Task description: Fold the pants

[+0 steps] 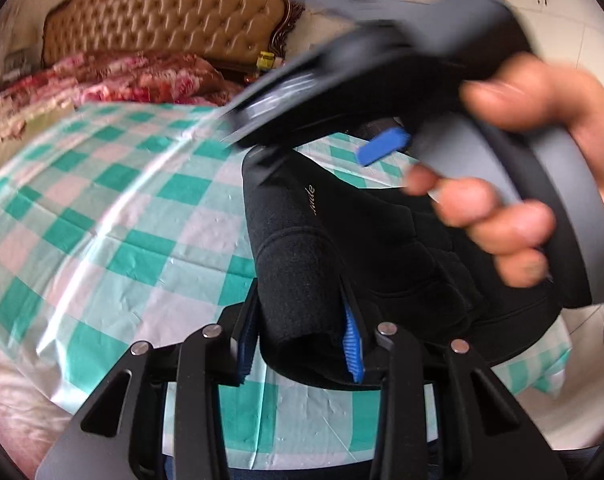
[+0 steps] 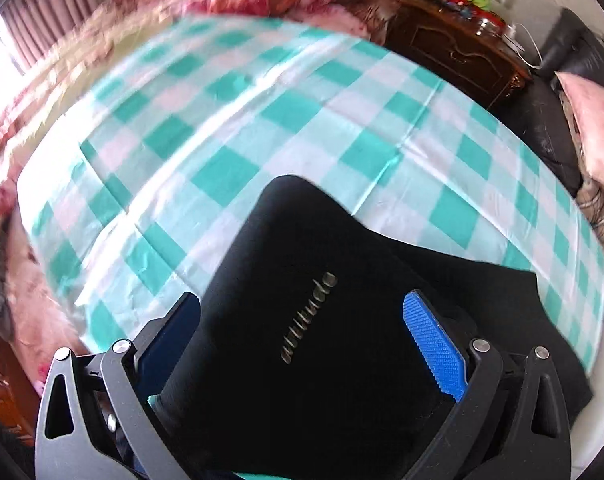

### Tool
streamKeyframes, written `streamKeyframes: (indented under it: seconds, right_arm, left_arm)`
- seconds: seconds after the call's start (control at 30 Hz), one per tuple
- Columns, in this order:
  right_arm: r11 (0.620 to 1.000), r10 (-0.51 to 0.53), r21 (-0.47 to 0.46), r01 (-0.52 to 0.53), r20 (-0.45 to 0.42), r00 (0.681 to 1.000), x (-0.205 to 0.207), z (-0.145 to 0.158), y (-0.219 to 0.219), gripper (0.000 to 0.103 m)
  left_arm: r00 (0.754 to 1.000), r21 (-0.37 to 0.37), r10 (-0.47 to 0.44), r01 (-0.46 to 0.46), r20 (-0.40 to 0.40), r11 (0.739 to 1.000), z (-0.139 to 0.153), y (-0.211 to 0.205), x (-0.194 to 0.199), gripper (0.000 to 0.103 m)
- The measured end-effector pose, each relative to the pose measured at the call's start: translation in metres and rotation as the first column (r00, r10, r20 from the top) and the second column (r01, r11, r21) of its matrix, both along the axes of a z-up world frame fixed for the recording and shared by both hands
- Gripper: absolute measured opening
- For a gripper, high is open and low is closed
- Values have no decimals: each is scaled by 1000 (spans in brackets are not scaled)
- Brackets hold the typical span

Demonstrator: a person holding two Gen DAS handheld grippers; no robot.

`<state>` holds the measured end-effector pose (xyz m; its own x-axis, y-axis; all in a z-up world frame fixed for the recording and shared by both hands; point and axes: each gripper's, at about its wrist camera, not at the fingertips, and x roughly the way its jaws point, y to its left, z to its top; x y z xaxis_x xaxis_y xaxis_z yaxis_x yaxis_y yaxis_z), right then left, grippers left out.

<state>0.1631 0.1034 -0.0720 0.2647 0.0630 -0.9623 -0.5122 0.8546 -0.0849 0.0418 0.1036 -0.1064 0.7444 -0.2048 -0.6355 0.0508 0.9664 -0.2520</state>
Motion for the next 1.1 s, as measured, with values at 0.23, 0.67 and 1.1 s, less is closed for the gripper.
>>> streamKeyframes:
  seconds: [0.23,0.67,1.1]
  right_arm:
    - [995,23,-93,-27,-46,999,4,-30,17,76]
    - [995,-35,93,42,-73,997,9,-19,-19,28]
    - [747,-223,635,198,-41,974,10,114,-289,25]
  left_arm:
    - [999,109,2,-7,47,994,6,-19,-6,36]
    - [993,-151,87,-98,-77,984,-12,-7,1,77]
    - [913,496,-278,100,299,862,102,-223,-13,33]
